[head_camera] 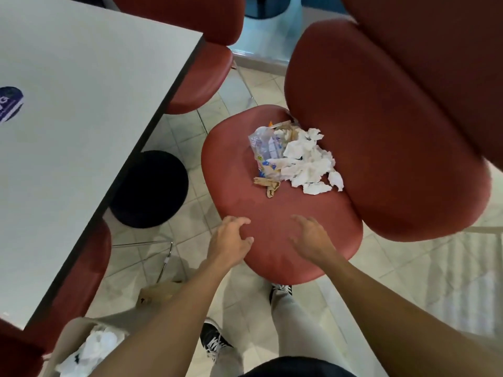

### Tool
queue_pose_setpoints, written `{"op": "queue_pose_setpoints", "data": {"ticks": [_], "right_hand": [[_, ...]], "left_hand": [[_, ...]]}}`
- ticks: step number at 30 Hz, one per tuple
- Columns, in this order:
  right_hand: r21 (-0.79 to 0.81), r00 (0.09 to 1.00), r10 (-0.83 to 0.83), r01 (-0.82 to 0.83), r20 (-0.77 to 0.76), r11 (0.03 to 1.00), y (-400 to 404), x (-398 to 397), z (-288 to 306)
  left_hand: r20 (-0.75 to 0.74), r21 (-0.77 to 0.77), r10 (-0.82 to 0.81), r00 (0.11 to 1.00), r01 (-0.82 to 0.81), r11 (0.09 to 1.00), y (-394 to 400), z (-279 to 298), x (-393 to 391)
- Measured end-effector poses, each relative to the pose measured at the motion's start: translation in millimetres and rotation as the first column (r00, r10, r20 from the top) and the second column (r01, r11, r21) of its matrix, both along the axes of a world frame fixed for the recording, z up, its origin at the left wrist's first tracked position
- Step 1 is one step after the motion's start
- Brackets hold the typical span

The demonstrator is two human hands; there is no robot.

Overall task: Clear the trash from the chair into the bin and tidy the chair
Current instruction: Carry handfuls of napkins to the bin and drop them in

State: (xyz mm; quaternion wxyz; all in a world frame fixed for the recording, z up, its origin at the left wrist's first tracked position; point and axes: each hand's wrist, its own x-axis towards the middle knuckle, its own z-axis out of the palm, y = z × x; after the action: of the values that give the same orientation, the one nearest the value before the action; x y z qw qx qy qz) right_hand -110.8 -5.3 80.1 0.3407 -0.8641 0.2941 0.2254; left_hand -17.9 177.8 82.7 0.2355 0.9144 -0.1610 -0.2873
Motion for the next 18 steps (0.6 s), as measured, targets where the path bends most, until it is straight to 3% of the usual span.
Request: {"op": "queue_pose_setpoints", "data": {"ticks": [12, 18], "right_hand": [[-0.025, 0.987, -0.159, 0.159, 0.001, 0.987, -113.9, 52.8, -76.0], [-0.214, 0.973, -0.232, 0.229, 0.011, 0.950, -160.4, 76.5, -133.0]], "left_hand": [[0.036, 0.101, -0.149, 0.988, 0.144, 0.984, -127.0, -68.2, 68.6], [-0.010, 0.180, -0.138, 0.990, 0.138, 0.974, -167.3, -118.3, 90.9]]}}
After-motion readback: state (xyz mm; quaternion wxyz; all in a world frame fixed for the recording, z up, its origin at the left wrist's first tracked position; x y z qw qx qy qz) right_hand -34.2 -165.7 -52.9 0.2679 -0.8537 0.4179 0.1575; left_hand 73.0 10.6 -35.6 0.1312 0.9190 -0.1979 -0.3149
